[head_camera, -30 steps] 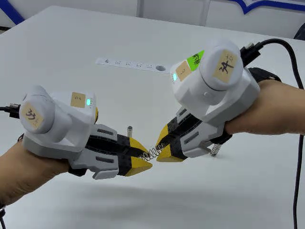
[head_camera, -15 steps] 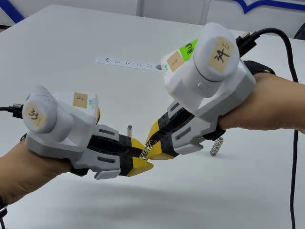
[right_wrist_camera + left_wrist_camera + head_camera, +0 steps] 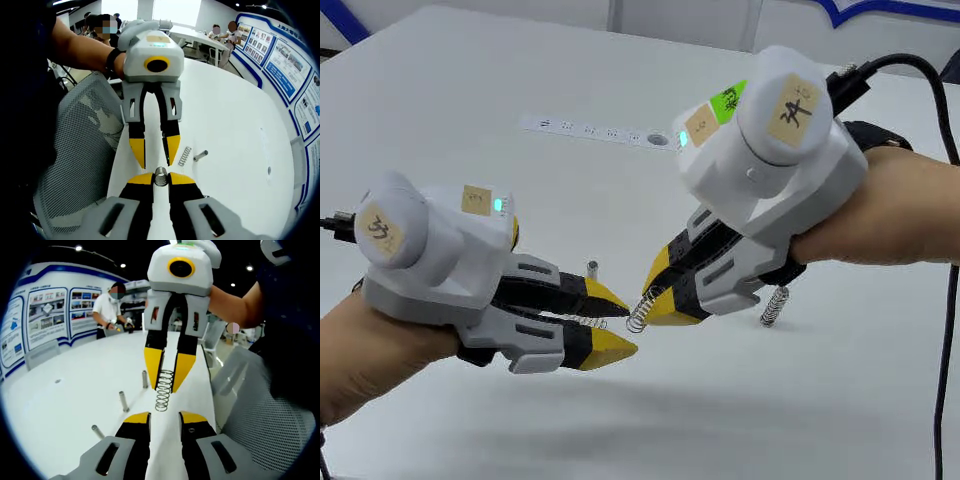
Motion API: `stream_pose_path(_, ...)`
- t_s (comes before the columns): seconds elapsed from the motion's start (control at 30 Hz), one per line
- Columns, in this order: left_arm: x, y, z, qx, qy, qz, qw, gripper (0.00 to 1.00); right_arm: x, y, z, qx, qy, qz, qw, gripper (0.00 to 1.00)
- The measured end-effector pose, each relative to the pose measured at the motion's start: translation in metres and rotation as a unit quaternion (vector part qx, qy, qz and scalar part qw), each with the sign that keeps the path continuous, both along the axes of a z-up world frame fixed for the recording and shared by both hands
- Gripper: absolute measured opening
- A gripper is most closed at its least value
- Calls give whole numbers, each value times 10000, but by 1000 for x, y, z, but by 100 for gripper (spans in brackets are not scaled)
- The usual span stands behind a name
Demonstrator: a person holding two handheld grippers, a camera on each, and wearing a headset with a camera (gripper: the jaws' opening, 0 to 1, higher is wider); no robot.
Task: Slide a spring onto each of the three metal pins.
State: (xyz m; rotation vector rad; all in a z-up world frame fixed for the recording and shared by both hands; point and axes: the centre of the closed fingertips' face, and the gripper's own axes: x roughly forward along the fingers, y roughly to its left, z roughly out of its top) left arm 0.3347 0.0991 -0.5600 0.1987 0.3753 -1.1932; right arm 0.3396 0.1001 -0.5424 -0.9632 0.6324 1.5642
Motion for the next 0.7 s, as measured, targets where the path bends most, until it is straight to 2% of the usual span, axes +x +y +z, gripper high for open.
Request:
stream_pose_path(0.33,4,18,-3,-49,68,325,9994,31,19,-18,0,-162,-110,-236,9995,12)
stream_pose_path(0.7,5,41,-7,-140,129,741,9971,37,44,-38,-1,-359,-255,-504,9978,12)
